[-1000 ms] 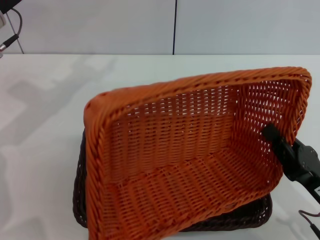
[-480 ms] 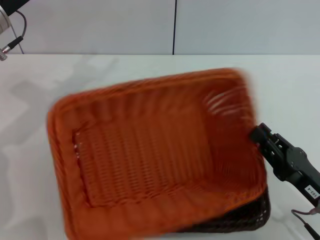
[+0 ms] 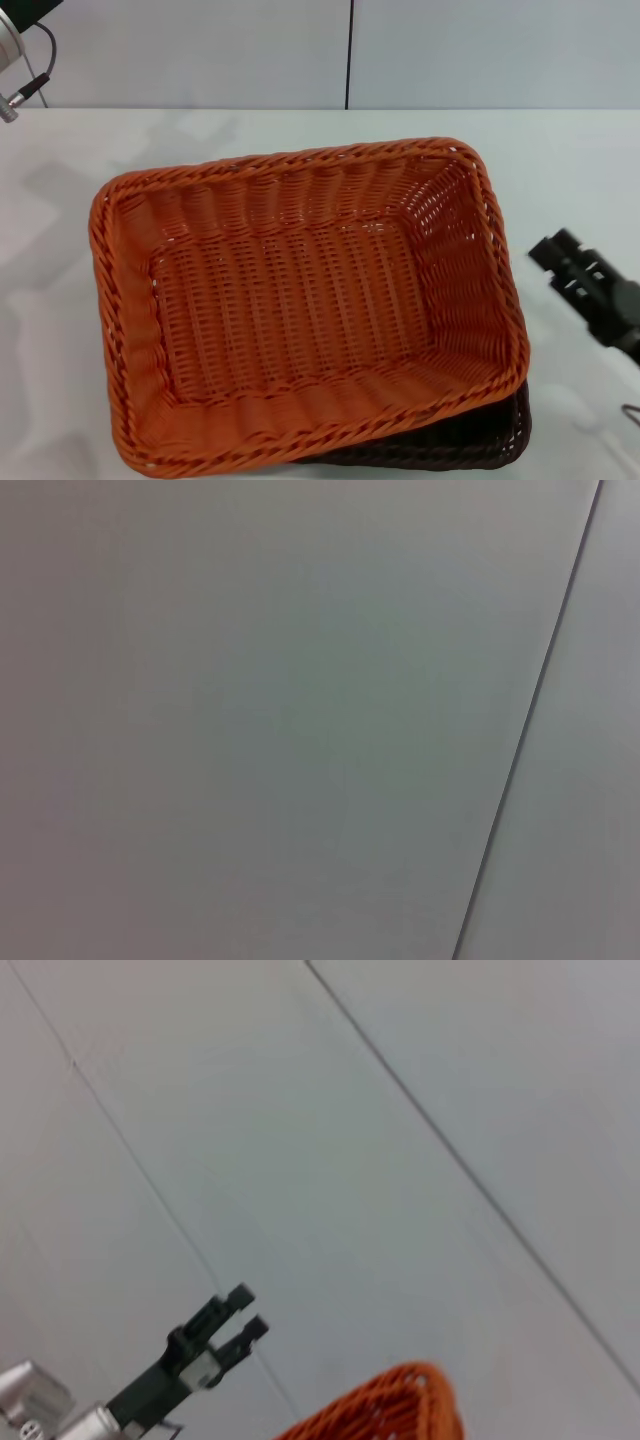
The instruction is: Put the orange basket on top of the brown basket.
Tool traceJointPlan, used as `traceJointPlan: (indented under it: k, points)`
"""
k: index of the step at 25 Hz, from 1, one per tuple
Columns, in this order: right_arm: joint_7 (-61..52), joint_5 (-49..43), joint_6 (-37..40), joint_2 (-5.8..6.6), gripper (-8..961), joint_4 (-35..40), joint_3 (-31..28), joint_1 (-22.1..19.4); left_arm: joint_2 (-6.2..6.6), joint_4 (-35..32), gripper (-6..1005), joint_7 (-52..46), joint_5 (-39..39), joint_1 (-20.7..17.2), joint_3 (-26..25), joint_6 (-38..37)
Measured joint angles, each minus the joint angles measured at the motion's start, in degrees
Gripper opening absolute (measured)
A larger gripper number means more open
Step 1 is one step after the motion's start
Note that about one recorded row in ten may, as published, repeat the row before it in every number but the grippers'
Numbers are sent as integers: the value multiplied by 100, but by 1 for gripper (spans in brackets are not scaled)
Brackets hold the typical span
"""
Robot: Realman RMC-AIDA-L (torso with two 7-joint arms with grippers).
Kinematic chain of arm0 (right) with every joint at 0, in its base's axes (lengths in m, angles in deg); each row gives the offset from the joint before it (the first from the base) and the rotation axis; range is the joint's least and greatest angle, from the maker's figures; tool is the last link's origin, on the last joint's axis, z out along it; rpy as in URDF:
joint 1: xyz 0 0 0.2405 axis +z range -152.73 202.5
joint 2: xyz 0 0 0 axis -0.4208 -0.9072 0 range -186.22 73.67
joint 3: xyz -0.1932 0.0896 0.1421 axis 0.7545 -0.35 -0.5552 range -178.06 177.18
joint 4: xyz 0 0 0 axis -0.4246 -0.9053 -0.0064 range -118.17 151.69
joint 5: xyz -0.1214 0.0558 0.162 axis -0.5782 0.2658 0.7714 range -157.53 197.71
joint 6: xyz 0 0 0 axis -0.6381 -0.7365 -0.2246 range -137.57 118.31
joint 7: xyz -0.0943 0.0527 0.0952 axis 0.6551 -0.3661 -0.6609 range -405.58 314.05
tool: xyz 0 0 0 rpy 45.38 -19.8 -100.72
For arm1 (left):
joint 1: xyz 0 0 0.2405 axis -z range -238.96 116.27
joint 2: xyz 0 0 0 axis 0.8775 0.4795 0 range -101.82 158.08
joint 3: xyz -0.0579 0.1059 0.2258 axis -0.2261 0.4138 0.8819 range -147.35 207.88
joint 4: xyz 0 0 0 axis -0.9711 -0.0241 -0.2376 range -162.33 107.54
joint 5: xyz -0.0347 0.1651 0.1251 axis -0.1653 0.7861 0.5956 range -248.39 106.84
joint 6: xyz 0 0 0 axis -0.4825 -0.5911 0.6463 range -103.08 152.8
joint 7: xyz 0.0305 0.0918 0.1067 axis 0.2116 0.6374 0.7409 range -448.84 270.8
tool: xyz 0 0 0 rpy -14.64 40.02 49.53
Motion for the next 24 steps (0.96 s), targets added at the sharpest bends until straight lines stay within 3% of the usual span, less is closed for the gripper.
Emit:
traceJointPlan:
  k: [2,10,12,16,17,21,24]
  points:
    - [-278,12,110,4,586,317,-70,-55,-5,0,859,0,-2,0,-23,-2]
    - [-1018,32,349,30,586,1606,-1055,-55,-67,0,859,9,-48,-55,-154,-4]
    - [-1079,70,228,54,586,1931,-1339,59,-159,24,859,94,-61,-113,-471,78]
    - [-1029,468,-427,198,586,2329,-1725,332,-212,47,859,188,-64,-157,-629,172]
    - [-929,637,-725,252,586,2395,-1755,419,-305,-5,859,583,-258,-357,-1040,548]
    - [-128,1487,-1884,388,586,2494,-1775,827,-316,-199,859,937,-772,-605,-1096,859]
    - [369,1879,-2252,396,586,2482,-1779,1006,-318,-314,859,1156,-1029,-761,-1101,1083]
